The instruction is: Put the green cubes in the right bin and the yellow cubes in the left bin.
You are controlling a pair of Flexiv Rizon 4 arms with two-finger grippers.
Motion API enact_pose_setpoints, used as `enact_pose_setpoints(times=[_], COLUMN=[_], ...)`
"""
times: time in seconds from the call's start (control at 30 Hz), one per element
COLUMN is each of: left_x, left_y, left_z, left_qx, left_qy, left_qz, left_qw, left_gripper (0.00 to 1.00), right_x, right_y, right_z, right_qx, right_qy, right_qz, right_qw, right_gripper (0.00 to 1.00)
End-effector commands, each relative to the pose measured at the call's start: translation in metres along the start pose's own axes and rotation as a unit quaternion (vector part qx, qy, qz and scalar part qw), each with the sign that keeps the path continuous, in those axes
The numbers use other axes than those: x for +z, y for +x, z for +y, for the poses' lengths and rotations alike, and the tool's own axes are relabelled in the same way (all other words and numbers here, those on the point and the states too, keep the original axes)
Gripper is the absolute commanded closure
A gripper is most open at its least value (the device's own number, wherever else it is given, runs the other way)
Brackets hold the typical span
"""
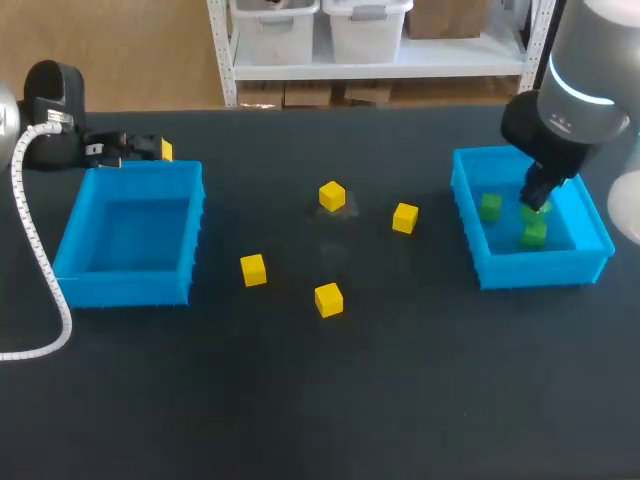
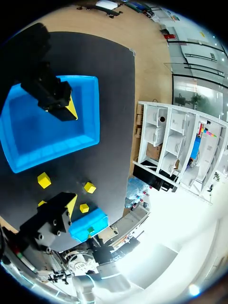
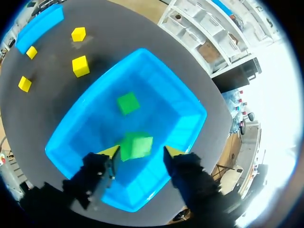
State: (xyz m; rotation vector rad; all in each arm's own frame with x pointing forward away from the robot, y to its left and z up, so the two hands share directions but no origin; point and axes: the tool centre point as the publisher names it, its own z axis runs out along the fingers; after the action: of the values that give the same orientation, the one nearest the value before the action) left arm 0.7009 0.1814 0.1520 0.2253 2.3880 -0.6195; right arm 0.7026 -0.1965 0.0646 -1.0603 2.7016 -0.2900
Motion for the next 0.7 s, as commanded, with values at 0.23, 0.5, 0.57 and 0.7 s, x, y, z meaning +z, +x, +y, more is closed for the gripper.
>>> enact_pose_setpoints(times=[0.23, 0.5, 0.57, 0.7], left_x=[0.000, 0.000, 0.000, 0.000], left_y=[0.001, 0.001, 0.001, 0.001], left_z=[0.002, 0.002, 0.002, 0.002], left_qx=[0.001, 0.001, 0.001, 0.001], left_qy=[0.004, 0.004, 0.004, 0.004], left_qz=[-0.003, -0.003, -0.003, -0.003], left_qw=[1.000, 1.000, 1.000, 1.000], left_gripper=[0.00, 0.00, 0.00, 0.00], right_x=[-0.008, -0.013, -0.013, -0.014], right_y=[-0.003, -0.003, -0.003, -0.004], right_z=[-0.010, -0.018, -0.017, -0.016], right_qx=[0.020, 0.038, 0.039, 0.038], right_qy=[0.018, 0.020, 0.018, 0.017], right_qz=[-0.007, -0.019, -0.020, -0.022], right_qw=[1.000, 0.999, 0.999, 0.999], right_gripper=[0.00, 0.00, 0.00, 0.00])
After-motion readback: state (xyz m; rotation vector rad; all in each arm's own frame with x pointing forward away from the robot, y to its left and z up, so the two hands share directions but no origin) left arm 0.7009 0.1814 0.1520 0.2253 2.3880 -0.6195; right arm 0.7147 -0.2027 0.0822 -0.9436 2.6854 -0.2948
